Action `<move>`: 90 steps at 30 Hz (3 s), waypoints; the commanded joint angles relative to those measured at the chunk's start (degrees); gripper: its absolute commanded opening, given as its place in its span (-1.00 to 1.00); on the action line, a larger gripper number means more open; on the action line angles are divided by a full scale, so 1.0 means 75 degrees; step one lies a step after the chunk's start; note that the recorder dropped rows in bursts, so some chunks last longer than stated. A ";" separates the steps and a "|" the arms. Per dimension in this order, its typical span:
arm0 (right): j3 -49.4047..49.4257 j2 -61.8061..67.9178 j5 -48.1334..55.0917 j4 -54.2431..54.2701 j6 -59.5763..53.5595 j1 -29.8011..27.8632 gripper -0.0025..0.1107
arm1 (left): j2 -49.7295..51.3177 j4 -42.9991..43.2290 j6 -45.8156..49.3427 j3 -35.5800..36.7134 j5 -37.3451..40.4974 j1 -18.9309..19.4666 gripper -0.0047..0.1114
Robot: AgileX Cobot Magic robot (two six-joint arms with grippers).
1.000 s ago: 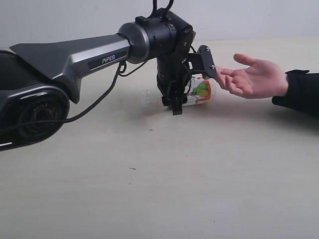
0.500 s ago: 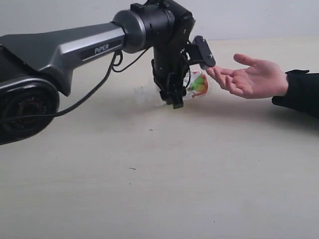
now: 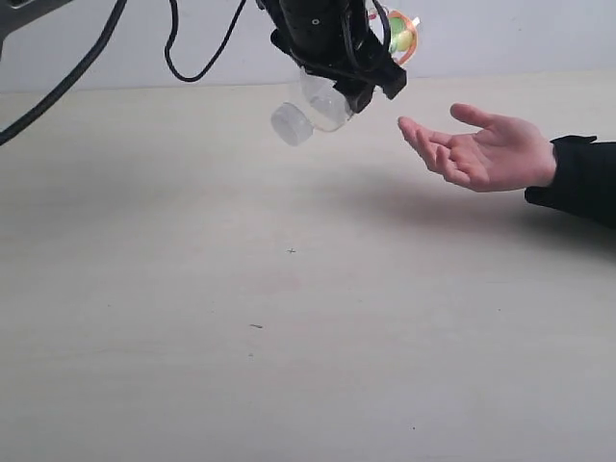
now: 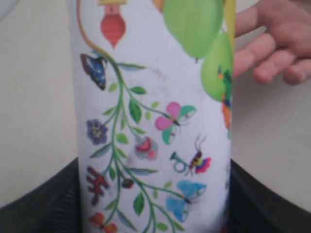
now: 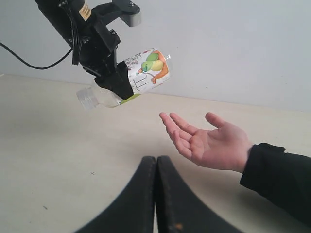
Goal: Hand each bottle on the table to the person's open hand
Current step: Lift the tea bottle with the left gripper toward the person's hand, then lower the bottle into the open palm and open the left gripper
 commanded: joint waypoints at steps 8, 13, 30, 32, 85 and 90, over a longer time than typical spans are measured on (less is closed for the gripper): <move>0.0022 -0.0039 -0.0110 -0.0045 -0.0028 -0.0026 -0.96 | -0.0370 -0.0230 -0.2949 -0.0399 -0.0560 -0.0727 -0.92; 0.0022 -0.0039 -0.0110 -0.0045 -0.0028 -0.0026 -0.96 | -0.0160 -0.0285 -0.4519 -0.0475 -0.0489 -0.0727 -0.92; 0.0022 -0.0039 -0.0110 -0.0045 -0.0028 -0.0026 -0.96 | 0.0337 -0.0569 -0.5898 -0.0475 -0.1329 -0.1157 -0.92; 0.0022 -0.0039 -0.0110 -0.0045 -0.0028 -0.0026 -0.96 | 0.0498 -0.0850 -0.5916 -0.0475 -0.1813 -0.1196 -0.92; 0.0022 -0.0039 -0.0110 -0.0045 -0.0028 -0.0026 -0.96 | 0.1926 -0.2359 -0.5233 -0.0475 -0.3168 -0.0957 0.51; 0.0022 -0.0039 -0.0110 -0.0045 -0.0028 -0.0026 -0.96 | 0.1910 -0.2377 -0.5201 -0.0475 -0.3138 -0.0957 0.51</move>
